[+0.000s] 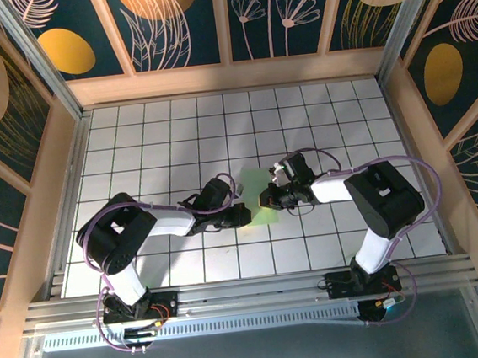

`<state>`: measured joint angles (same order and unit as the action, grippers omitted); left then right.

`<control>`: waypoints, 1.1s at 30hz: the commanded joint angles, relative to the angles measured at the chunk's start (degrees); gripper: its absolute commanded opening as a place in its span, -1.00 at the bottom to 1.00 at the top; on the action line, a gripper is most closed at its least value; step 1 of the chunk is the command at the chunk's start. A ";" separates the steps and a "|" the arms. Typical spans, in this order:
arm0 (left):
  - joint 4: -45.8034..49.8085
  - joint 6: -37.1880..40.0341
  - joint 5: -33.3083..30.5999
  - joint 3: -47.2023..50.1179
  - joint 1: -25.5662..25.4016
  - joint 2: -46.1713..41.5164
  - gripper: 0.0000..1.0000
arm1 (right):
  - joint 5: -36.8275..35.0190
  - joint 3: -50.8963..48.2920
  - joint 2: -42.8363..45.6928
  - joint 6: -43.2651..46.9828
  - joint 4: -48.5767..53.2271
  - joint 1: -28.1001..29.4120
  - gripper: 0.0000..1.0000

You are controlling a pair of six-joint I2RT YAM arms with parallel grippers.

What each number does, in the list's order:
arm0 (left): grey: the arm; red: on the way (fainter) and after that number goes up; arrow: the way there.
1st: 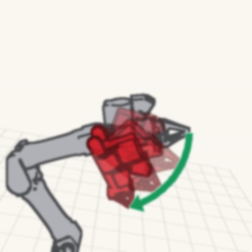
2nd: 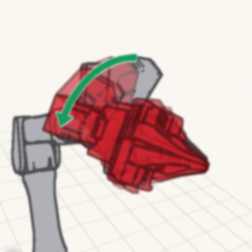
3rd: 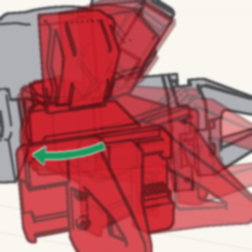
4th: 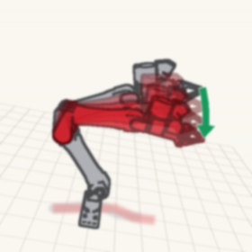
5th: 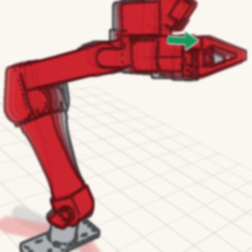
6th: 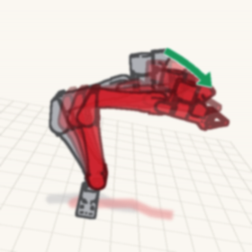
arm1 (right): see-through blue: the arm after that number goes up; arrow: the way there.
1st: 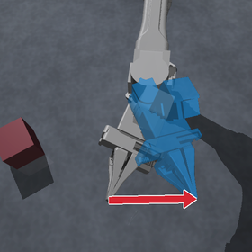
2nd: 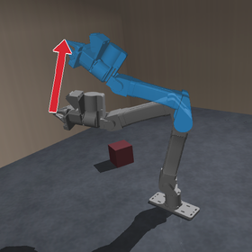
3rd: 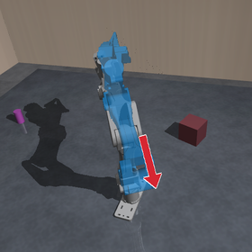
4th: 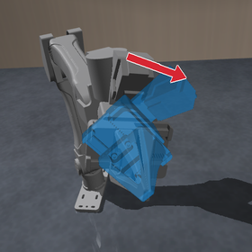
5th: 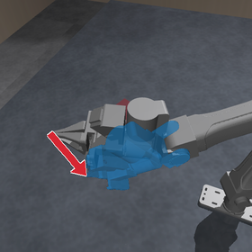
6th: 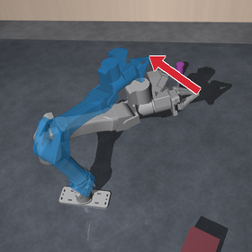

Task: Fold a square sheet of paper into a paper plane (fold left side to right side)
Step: Fold the triangle a second time at the center of the table.

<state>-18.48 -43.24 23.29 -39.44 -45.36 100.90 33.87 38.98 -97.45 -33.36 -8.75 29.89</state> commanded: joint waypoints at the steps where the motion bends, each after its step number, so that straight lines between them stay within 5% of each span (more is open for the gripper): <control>1: 4.28 1.66 -3.66 -0.64 -0.44 2.37 -0.98 | -1.75 1.40 4.35 1.21 2.06 0.52 -1.00; 14: 11.01 2.95 -9.43 -3.27 -2.06 3.32 -1.00 | -4.07 -4.09 6.67 -2.99 -3.51 5.03 -1.00; 33: 11.80 2.79 -9.98 -4.24 -2.63 3.78 -1.00 | -6.39 -1.83 1.89 -2.51 -3.54 6.14 -1.00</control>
<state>-12.32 -41.60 16.93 -43.94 -47.77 101.80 29.30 35.62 -94.41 -36.21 -11.84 35.27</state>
